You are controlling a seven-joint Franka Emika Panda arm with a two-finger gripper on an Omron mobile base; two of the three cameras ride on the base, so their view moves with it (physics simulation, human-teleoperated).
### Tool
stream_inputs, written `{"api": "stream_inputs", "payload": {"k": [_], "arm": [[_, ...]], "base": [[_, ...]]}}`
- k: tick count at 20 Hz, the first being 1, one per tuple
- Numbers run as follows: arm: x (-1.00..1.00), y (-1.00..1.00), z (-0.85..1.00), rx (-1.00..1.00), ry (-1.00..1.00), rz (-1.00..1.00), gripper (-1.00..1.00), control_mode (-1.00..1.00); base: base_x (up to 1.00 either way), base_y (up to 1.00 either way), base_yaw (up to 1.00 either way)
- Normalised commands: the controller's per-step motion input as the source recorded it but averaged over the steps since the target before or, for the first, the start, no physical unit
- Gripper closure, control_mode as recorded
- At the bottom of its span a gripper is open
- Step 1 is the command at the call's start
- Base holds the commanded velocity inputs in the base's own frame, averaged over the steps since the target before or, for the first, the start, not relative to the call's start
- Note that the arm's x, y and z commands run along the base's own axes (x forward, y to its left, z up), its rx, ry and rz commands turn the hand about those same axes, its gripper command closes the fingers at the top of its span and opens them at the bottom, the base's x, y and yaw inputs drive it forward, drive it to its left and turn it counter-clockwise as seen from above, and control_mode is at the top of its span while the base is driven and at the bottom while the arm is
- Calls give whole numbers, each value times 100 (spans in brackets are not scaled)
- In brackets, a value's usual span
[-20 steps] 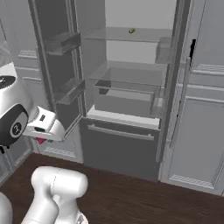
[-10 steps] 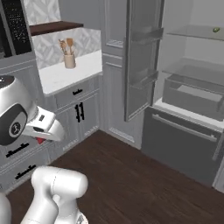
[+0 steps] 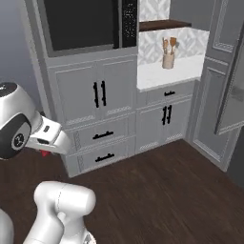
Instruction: Take the strawberry from the fridge and place it on top of the pancake, located on the dining counter.
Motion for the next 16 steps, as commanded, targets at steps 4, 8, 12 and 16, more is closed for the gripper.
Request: {"api": "stream_inputs", "payload": {"k": [4, 8, 12, 16], "arm": [[0, 0, 0, 0, 0, 0, 100, 100], [0, 0, 0, 0, 0, 0, 100, 100], [0, 0, 0, 0, 0, 0, 100, 100], [0, 0, 0, 0, 0, 0, 100, 100]], "base": [[-46, 95, 50], [-10, 100, 41], [7, 100, 33], [30, 100, 34]]}}
